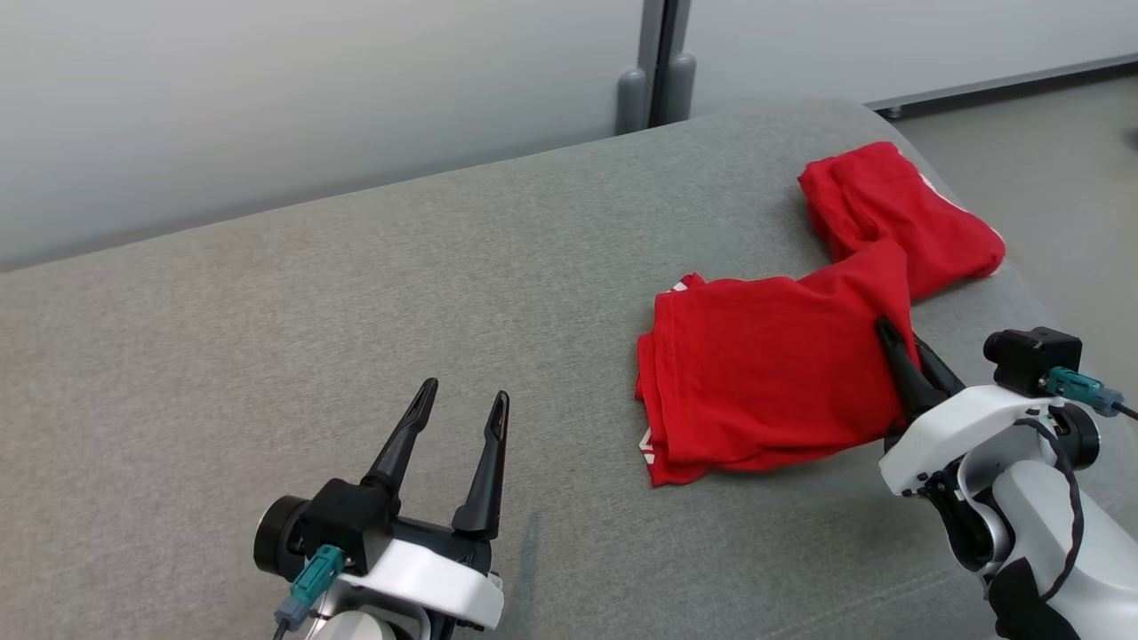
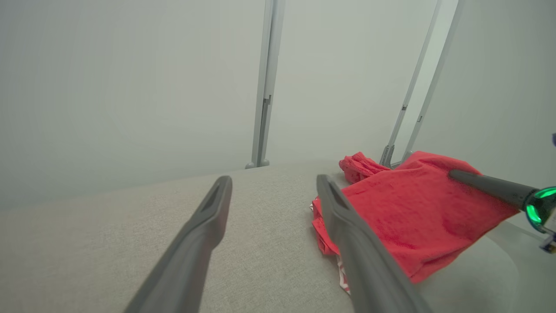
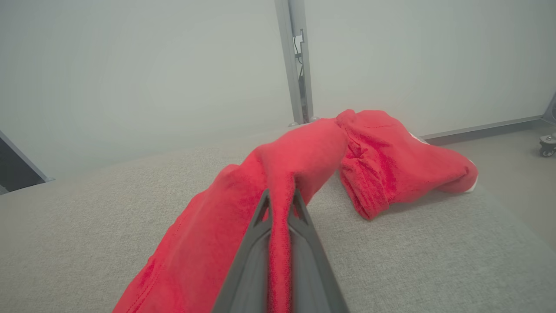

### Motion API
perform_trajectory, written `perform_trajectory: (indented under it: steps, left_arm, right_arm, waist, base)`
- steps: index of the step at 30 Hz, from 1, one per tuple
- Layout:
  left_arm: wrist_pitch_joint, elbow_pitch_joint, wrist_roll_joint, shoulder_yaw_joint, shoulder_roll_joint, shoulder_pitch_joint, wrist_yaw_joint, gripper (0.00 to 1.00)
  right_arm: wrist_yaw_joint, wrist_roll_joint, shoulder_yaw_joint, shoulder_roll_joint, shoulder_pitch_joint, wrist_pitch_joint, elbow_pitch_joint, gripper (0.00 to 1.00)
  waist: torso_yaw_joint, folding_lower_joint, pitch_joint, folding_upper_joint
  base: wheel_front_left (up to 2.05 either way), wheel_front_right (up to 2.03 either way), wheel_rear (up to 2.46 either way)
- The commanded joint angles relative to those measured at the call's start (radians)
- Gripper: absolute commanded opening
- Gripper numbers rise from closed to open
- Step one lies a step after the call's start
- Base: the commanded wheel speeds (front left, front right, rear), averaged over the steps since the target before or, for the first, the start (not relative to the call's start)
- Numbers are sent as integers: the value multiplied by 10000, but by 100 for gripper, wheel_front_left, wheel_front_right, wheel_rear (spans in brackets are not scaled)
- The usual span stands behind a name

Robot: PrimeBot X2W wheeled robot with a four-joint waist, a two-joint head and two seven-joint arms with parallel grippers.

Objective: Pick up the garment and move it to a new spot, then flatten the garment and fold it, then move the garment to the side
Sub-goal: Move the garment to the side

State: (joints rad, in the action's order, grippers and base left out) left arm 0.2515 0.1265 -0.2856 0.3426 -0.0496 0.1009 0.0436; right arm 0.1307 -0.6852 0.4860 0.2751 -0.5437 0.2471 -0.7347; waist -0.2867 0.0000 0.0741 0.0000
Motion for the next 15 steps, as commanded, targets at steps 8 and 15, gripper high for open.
perform_trajectory:
  steps: [8,15]
  left_arm:
    - [103,-95,220,-345,-6,614,-209,100]
    - [103,-5,200,-277,-6,706,-242,100]
  right_arm:
    - [0,185,-38,-114,-67,147,289,0]
    - [0,219,-301,-158,-11,147,318,0]
  waist:
    - [-1100,0,284,0]
    - [-1229,0,333,0]
  base:
    - [0,0,0]
    - [0,0,0]
